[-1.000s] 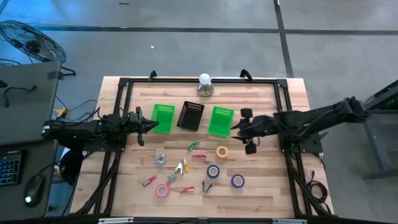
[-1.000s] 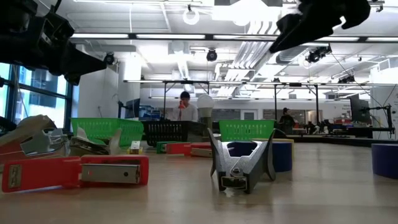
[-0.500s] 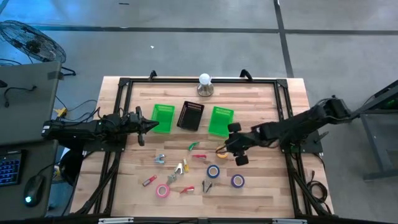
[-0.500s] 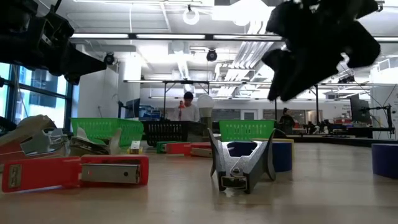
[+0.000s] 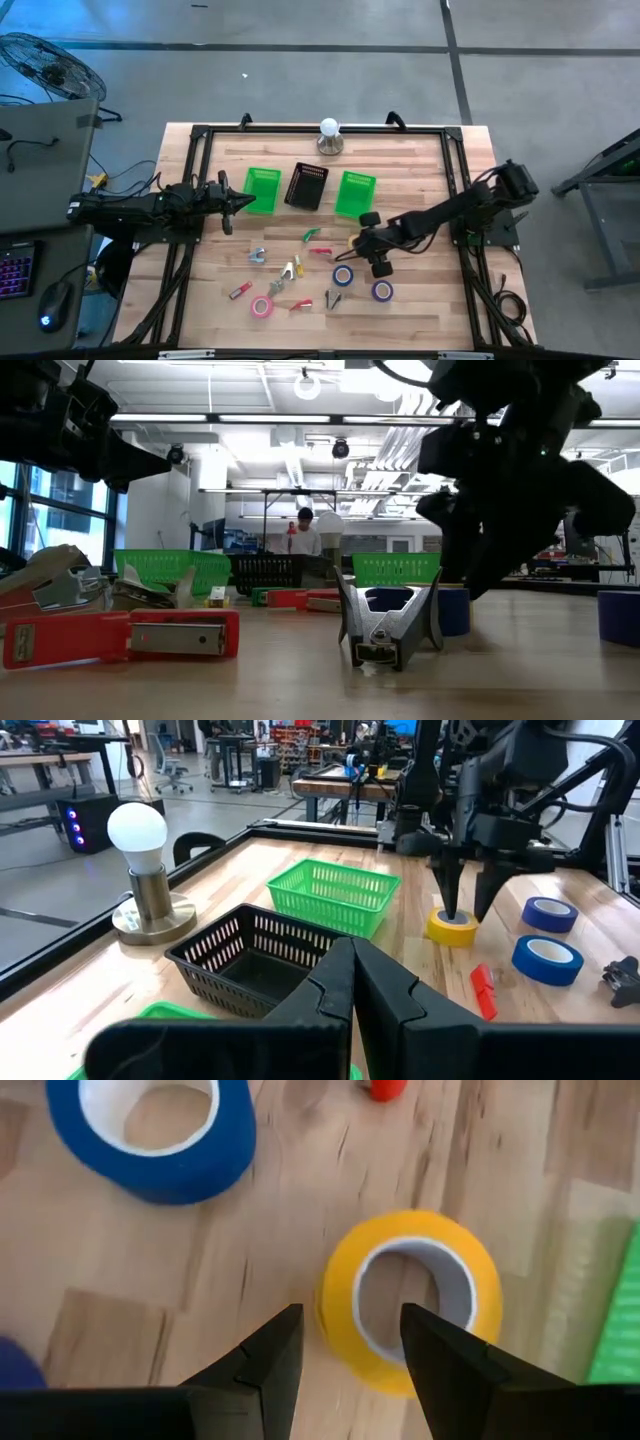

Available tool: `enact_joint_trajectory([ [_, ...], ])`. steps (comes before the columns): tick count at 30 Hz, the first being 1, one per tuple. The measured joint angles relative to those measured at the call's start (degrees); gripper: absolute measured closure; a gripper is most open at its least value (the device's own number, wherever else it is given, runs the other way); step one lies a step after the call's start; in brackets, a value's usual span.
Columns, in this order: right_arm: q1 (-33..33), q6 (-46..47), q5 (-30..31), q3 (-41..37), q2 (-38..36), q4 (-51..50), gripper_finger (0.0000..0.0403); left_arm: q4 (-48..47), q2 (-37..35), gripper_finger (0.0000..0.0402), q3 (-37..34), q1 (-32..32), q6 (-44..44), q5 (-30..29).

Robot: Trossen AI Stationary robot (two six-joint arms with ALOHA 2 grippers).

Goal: Pick and place Stapler, Stapler remover, tape
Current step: Put the yellow tape into the black bin

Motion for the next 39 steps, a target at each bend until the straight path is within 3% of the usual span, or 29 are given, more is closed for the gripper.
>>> enact_joint_trajectory([
  [8,-0.42,-0.54,3.5,-0.09,2.81,3.74,0.026,0.12,0.0,0.04,-0.04,0.0,-0.29,0.02],
  [15,-0.53,-1.13,6.57,2.41,1.61,4.98,0.0373,0.33,0.0,0.04,-0.09,0.0,-0.31,-0.07],
  [20,-0.46,-4.87,11.26,8.55,1.13,0.28,0.0369,0.39,0.0,0.04,-0.09,0.0,-0.31,-0.22],
  [25,-1.08,-14.51,15.32,16.83,0.97,-2.05,0.0372,0.42,-0.02,0.04,-0.09,0.0,-0.31,-0.22],
  [30,-5.61,-22.44,17.24,24.0,0.97,-2.42,0.0372,0.42,0.0,0.04,-0.09,0.0,-0.33,0.09],
  [33,-10.59,-24.0,13.62,27.78,0.97,-3.68,0.0372,0.39,-0.01,0.04,-0.09,0.0,-0.33,0.17],
  [39,-22.3,-17.86,2.36,30.67,0.97,-5.32,0.0372,0.17,0.0,0.04,-0.09,0.0,-0.35,0.26],
])
